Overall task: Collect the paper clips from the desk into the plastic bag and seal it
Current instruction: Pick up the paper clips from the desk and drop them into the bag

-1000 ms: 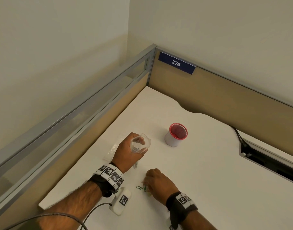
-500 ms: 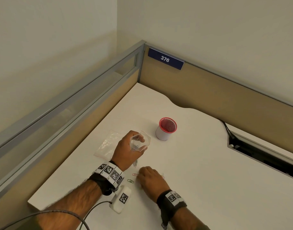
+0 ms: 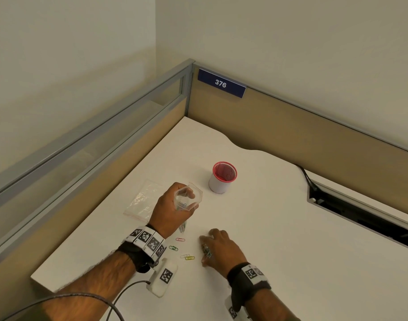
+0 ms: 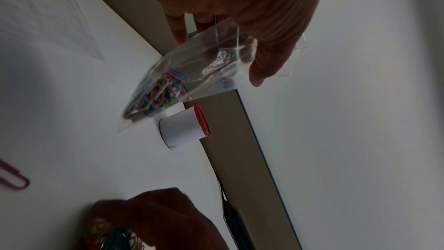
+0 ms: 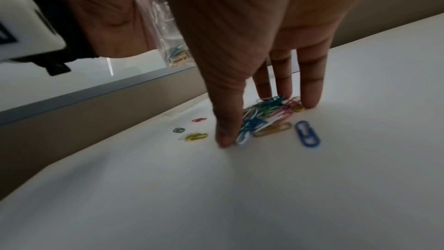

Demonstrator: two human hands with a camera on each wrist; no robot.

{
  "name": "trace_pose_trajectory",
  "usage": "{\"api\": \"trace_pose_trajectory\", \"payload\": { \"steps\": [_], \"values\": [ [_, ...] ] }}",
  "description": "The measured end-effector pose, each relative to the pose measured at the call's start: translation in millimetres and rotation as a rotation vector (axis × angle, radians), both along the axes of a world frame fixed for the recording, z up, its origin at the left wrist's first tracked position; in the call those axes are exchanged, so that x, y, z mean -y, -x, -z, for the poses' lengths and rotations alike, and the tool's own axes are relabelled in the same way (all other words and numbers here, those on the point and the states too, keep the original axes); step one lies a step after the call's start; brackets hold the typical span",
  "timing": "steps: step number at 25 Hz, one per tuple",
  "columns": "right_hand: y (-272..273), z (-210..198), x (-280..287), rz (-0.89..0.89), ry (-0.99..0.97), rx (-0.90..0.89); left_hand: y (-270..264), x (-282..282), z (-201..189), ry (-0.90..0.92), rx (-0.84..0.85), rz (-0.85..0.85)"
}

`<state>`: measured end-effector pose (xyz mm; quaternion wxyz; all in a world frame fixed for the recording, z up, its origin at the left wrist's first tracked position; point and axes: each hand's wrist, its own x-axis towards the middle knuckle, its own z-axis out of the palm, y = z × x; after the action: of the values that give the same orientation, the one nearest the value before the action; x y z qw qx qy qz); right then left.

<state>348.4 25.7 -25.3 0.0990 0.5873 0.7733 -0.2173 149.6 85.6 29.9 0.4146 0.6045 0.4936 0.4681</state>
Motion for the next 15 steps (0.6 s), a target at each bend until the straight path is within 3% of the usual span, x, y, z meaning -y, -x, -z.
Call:
{"api": "trace_pose_trajectory", "payload": {
  "steps": [3,8,15],
  "values": [
    [10.7,4.9,0.5,-0.044,-0.131,0.016,-2.3,-0.8,-0.6,-0.001,0.003,0.002],
    [5.2,5.4,-7.7,0.073,-0.142,-0.03,-4.0,-1.7,-0.2,0.014,-0.02,0.015],
    [-19.4,-36.5,-18.2,0.418,-0.19,-0.305,-6.6,-5.5,1.4,0.031,-0.045,0.037]
  ]
}}
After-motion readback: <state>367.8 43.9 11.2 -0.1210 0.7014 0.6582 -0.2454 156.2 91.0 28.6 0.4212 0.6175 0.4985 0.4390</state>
